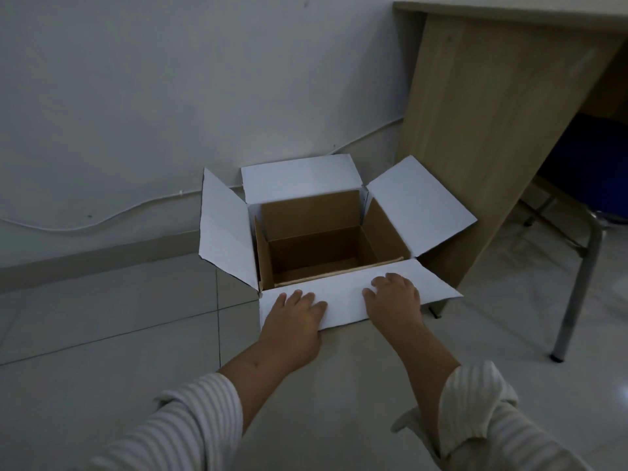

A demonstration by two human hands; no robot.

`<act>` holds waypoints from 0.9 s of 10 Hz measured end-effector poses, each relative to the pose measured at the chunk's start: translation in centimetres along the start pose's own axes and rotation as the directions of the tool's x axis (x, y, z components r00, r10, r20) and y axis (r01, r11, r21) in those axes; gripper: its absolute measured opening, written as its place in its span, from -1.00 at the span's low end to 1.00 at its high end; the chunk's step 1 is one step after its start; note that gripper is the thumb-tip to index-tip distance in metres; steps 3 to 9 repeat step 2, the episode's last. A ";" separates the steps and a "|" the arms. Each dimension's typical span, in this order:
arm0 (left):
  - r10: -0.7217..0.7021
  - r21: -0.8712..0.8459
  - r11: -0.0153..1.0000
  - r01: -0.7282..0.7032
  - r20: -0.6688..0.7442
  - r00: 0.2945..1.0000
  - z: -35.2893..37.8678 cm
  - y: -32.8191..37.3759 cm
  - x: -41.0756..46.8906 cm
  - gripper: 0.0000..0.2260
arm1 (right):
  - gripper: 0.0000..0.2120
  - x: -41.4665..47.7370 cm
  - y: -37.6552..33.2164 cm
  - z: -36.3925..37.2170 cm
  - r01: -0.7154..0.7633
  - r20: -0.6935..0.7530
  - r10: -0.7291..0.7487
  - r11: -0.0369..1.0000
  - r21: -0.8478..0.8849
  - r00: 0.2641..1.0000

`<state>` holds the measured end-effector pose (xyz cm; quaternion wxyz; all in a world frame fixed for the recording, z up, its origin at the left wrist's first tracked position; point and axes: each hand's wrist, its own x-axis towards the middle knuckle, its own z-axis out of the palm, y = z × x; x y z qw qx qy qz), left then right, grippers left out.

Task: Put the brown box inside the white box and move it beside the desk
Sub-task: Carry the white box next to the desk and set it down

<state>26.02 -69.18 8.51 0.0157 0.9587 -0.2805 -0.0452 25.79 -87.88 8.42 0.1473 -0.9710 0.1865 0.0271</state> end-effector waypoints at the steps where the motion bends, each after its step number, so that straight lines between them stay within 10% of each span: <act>1: -0.037 -0.001 0.999 0.037 0.049 0.998 -3.5 -0.6 0.4 -0.52 | -0.63 -0.6 -1.4 -2.7 0.021 0.095 -0.014 0.997 -0.074 0.995; 9: -0.086 -0.007 0.996 0.088 0.121 0.989 -6.8 -0.7 0.4 -0.53 | -0.59 -1.2 -3.0 -6.3 0.067 0.184 -0.049 0.994 -0.092 0.982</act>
